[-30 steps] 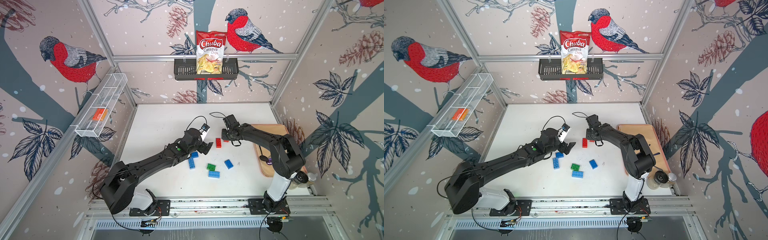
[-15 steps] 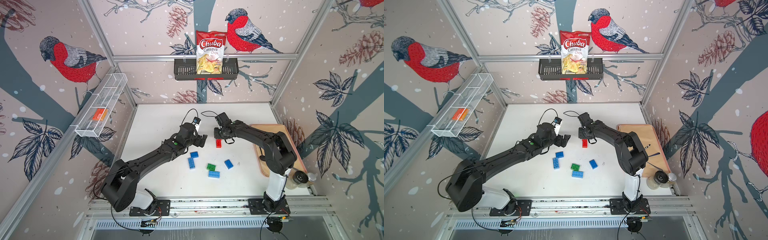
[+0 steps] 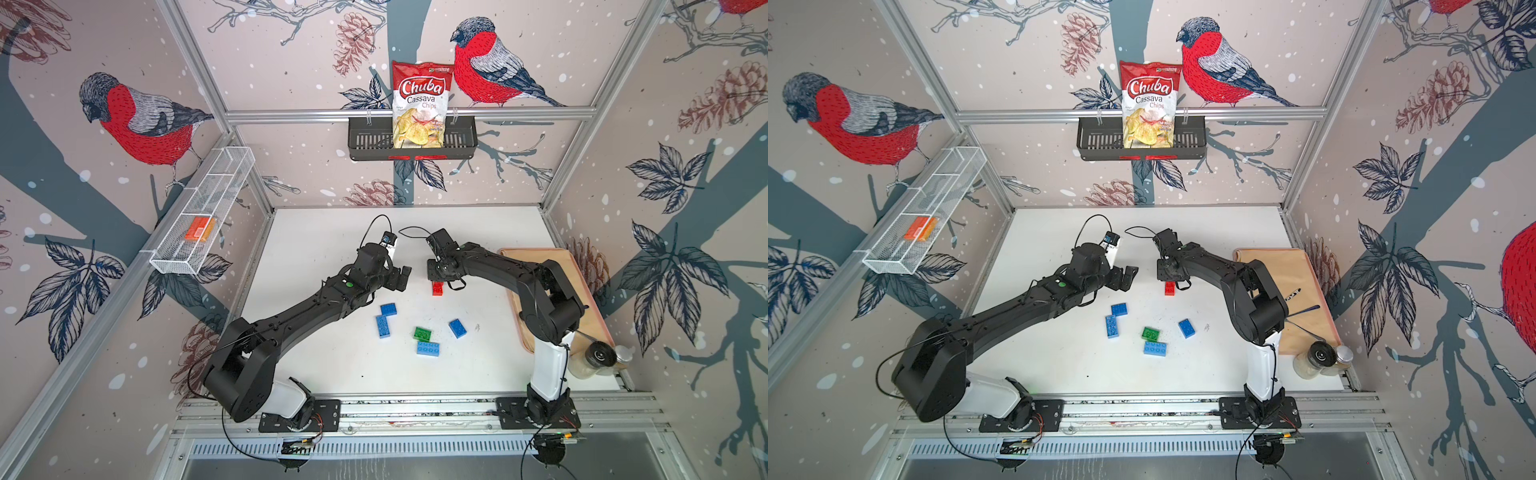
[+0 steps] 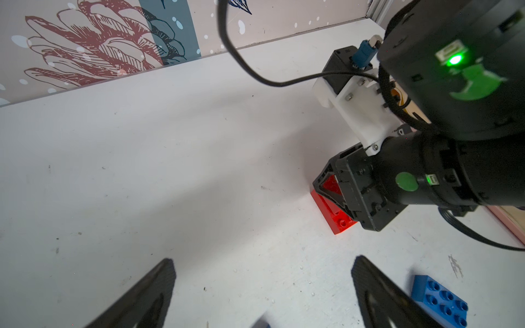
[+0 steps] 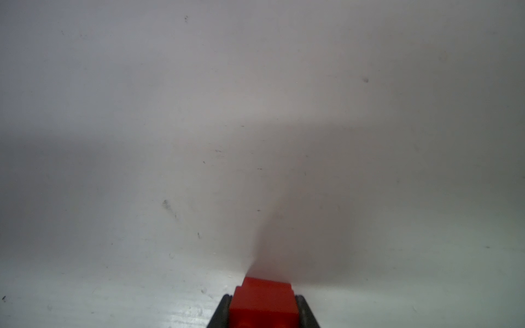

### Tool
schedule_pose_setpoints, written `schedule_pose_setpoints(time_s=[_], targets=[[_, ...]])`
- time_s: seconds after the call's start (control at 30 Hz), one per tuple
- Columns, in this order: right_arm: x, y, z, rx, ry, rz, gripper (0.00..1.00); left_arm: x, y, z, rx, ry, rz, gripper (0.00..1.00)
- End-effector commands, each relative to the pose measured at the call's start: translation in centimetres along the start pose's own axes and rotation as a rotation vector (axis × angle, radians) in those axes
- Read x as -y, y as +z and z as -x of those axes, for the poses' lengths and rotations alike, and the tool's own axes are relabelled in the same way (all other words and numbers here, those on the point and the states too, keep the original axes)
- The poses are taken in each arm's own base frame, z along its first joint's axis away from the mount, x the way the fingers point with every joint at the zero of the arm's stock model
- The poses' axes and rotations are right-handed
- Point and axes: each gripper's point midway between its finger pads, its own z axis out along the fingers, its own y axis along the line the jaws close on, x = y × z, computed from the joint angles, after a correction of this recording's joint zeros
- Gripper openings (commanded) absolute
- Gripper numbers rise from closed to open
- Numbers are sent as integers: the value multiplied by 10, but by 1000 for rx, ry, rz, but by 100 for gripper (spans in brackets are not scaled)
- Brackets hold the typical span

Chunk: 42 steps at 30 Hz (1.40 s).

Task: Assemble a rectangle with lego
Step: Assemble the lego brick with the lego brick.

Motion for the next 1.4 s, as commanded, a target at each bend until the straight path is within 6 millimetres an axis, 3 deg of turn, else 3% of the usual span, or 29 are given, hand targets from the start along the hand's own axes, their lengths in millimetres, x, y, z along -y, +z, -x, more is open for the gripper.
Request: schedule_pose_setpoints(time_s=[0.0,0.4,0.73,1.03,1.37], targets=[[6,4,0,10,-2,-29,25,2,1,2,-2,-9,-17,96],[1,13,4,13,10,-24,25,0,2,2,-4,-15,-20,96],[8,23,-9,-10,-6,-67,24,-2,3,2,-5,-22,-20,96],[14,21,-20,0,-29,-121,20,-5,2,3,-4,-24,-13,96],[11,14,-20,40,6,-109,14,-6,0,5,3,-21,-4,97]])
